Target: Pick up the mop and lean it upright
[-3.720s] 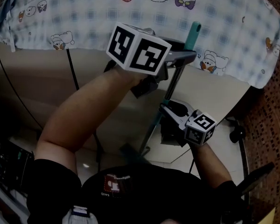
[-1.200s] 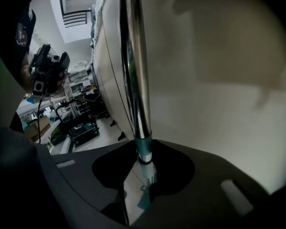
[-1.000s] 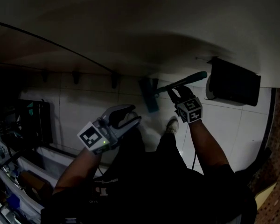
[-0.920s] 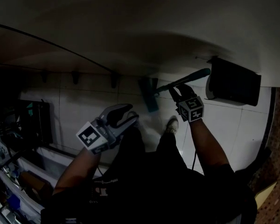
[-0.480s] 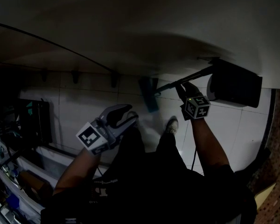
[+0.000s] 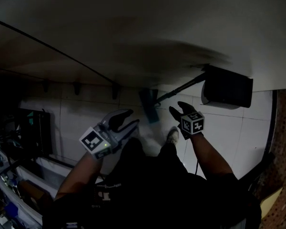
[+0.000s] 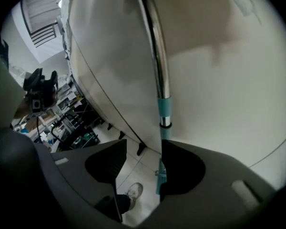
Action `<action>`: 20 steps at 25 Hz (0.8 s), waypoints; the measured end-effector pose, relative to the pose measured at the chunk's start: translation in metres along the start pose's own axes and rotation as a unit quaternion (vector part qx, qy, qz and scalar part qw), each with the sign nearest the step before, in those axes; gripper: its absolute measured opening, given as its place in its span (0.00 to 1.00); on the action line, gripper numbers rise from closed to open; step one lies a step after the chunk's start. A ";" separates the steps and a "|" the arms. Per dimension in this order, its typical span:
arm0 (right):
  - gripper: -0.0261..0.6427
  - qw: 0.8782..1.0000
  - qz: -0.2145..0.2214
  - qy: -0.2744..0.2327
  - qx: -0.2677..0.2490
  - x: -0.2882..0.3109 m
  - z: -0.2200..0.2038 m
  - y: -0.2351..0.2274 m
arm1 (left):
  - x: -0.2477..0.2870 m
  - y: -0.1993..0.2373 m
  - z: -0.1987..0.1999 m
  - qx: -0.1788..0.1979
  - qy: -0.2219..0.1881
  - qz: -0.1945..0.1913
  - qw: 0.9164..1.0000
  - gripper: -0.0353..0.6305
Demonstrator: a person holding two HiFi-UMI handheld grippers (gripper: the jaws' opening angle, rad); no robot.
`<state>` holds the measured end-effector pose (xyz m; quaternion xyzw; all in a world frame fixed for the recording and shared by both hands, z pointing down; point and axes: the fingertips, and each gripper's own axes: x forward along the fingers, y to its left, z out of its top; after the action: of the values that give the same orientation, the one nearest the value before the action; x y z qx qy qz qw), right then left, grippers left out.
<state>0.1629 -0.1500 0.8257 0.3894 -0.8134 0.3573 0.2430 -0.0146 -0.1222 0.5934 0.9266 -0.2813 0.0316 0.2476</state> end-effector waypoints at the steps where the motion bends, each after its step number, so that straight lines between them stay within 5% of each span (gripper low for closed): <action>1: 0.40 1.000 0.012 -0.004 -0.007 -0.007 0.002 0.012 | 0.001 -0.002 0.006 0.005 -0.005 -0.001 1.000 0.30; 6: 0.33 0.995 0.073 -0.034 -0.053 -0.052 0.033 0.074 | 0.005 -0.026 0.044 0.025 -0.023 -0.015 0.999 0.30; 11: 0.27 0.983 0.103 -0.106 -0.105 -0.132 0.114 0.122 | 0.005 -0.051 0.112 0.057 -0.078 -0.018 0.995 0.28; 20: 0.12 0.952 0.061 -0.259 -0.153 -0.282 0.258 0.143 | -0.008 -0.077 0.216 0.109 -0.135 0.009 0.985 0.24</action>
<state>0.1801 -0.1559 0.4181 0.3767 -0.9154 0.1297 0.0583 0.0021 -0.1653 0.3688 0.9411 -0.3157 -0.0611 0.1049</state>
